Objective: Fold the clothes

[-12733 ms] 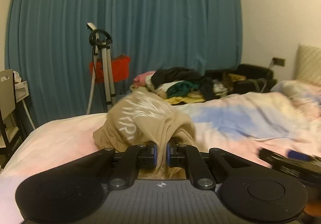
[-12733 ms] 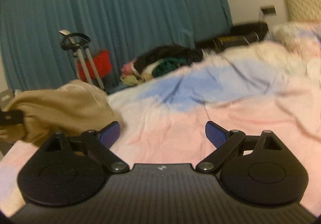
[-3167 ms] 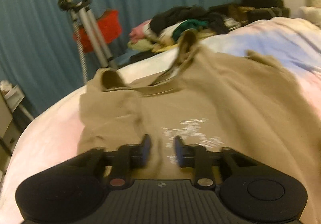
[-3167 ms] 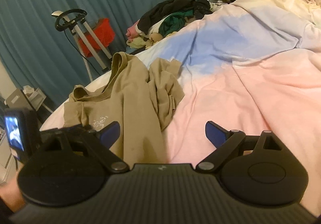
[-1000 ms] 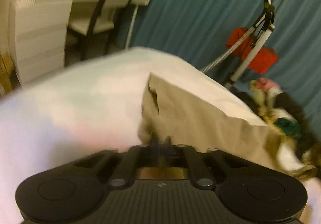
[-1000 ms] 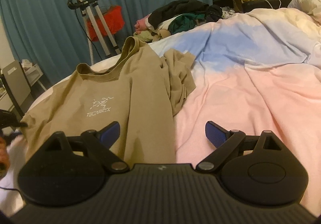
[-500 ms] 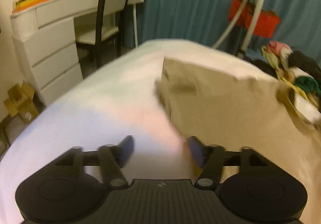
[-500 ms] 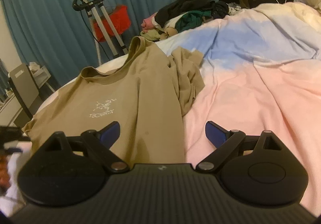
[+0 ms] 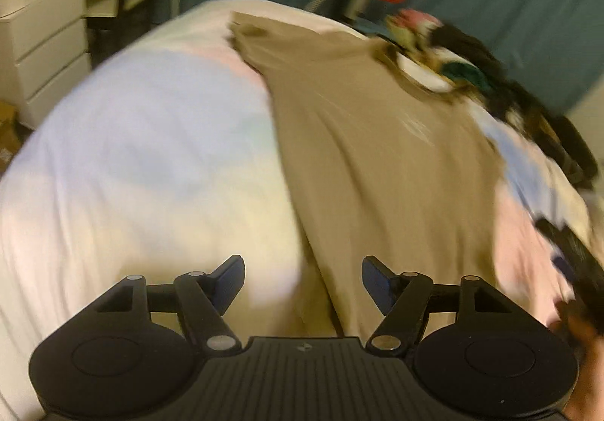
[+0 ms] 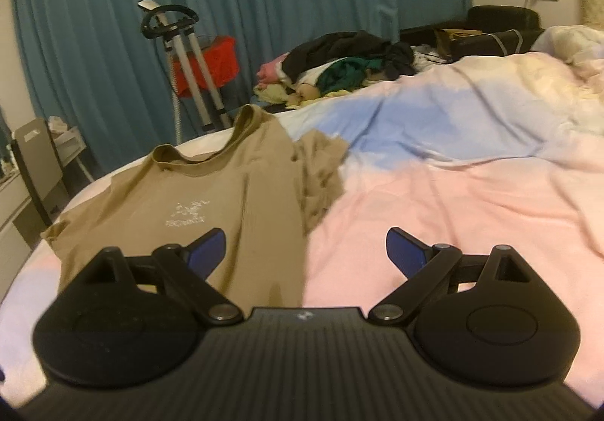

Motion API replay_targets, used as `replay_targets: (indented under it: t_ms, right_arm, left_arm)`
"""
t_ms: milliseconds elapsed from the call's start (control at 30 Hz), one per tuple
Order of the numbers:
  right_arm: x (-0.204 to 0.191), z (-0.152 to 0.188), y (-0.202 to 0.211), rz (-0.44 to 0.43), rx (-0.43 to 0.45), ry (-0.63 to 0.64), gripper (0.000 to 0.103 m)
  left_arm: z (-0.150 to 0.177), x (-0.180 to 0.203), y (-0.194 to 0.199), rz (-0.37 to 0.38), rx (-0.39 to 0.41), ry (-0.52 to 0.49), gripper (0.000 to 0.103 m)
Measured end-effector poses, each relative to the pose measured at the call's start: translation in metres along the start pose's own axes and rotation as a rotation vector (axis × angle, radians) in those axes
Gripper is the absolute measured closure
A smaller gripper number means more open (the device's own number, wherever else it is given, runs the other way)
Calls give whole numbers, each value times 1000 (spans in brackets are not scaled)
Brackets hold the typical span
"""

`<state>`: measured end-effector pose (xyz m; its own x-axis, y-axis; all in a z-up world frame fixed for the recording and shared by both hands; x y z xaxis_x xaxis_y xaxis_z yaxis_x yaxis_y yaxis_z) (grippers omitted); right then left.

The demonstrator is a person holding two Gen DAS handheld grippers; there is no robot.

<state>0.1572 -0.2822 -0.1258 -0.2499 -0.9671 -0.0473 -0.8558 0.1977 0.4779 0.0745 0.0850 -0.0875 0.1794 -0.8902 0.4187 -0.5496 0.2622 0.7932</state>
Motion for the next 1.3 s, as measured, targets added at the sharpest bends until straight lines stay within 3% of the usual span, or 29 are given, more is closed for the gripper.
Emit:
replay_targets:
  t_ms: [133, 267, 300, 367, 400, 433, 533, 600, 767, 833, 900, 967, 1033, 1100, 1133, 1200, 1300]
  right_arm:
    - [4, 5, 25, -16, -4, 4, 10]
    - [10, 13, 40, -11, -16, -7, 10]
    - [11, 15, 41, -14, -20, -11, 10]
    - [13, 18, 44, -18, -28, -19, 10]
    - [14, 20, 45, -21, -32, -23, 10]
    - [14, 21, 47, -23, -36, -26, 10]
    - [17, 26, 51, -30, -48, -38, 10]
    - [18, 28, 52, -38, -54, -50, 10]
    - [9, 34, 48, -80, -92, -34, 10]
    - [3, 37, 47, -103, -110, -16, 10]
    - [-3, 40, 46, -126, -129, 2, 10]
    - [-9, 42, 45, -149, -147, 20, 10]
    - [-21, 49, 53, -202, -187, 51, 10]
    - [-35, 57, 61, -259, -229, 83, 10]
    - [-41, 61, 66, -287, -250, 99, 11]
    - [-54, 69, 75, -344, -292, 132, 29]
    - [-72, 82, 89, -417, -360, 188, 30]
  left_arm:
    - [46, 7, 4, 11, -73, -84, 35]
    - [71, 17, -15, -30, -130, -189, 36]
    - [75, 18, -20, -38, -143, -198, 43]
    - [76, 16, -29, -60, -169, -187, 67]
    - [75, 13, -31, -65, -189, -161, 86]
    - [72, 10, -30, -56, -204, -129, 95]
    - [55, -4, -6, 10, -224, -39, 98]
    - [40, -20, 15, -1, -207, -4, 98]
    - [8, -83, 44, -194, -168, 35, 100]
    - [1, -100, 48, -250, -155, 43, 98]
    - [-2, -103, 51, -244, -150, 57, 94]
    - [-6, -91, 55, -206, -116, 38, 80]
    - [-9, -70, 54, -168, -73, 17, 44]
    - [-13, -46, 52, -126, -16, -4, 33]
    - [-16, -34, 49, -106, 11, -13, 30]
    - [-22, -10, 37, -67, 52, -19, 26]
    - [-27, 26, 14, -19, 107, -29, 25]
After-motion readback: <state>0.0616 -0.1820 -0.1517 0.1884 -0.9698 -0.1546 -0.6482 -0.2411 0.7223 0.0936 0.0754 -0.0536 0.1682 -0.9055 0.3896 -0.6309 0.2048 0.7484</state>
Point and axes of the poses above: each gripper's, at about its wrist camera, not at the fingertips, and y roughly against the way its jaws point, x to its right, z to its underside, the point moved 9 cm from there along -y, roughly the way its jaws point, and after that the axes turned 15 degrees about y, right-handed, at the moved point
